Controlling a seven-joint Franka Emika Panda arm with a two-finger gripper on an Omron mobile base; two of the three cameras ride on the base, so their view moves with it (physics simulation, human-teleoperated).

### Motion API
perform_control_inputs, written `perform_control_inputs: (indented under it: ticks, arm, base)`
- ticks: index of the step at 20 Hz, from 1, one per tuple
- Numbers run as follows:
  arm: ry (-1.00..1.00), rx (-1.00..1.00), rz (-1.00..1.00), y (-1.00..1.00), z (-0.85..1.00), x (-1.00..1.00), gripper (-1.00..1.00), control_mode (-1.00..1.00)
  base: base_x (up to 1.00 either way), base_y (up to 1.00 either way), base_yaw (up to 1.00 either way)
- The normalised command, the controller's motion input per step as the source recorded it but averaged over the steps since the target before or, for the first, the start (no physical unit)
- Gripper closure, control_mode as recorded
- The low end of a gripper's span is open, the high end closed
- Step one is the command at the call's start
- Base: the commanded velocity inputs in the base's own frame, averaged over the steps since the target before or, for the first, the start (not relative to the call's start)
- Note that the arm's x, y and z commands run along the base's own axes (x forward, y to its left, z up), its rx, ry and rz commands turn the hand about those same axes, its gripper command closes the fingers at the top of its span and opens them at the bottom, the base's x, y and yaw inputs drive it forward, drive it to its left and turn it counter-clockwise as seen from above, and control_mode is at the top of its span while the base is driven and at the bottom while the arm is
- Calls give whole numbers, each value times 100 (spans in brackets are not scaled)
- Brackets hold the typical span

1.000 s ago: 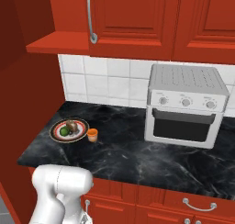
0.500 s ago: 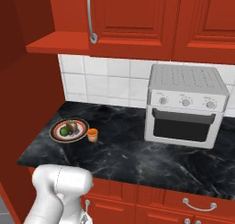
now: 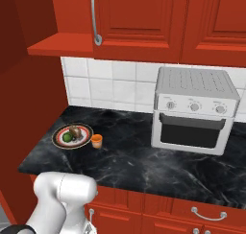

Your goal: Pick the avocado and bread from the counter and place them on the plate. Then pick the jam from the cabinet and place it next to the plate. Lastly close the cabinet door.

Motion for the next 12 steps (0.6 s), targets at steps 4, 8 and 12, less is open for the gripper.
perform_control_inputs:
  ticks: [4, 8, 12]
  arm:
    - [8, -7, 16, 14, -14, 39, -100, -100]
    - [2, -11, 13, 28, -17, 10, -100, -100]
    - [0, -13, 12, 34, -13, 1, -100, -100]
  base:
    - [0, 0, 0]
    - [0, 0, 0]
    - [0, 0, 0]
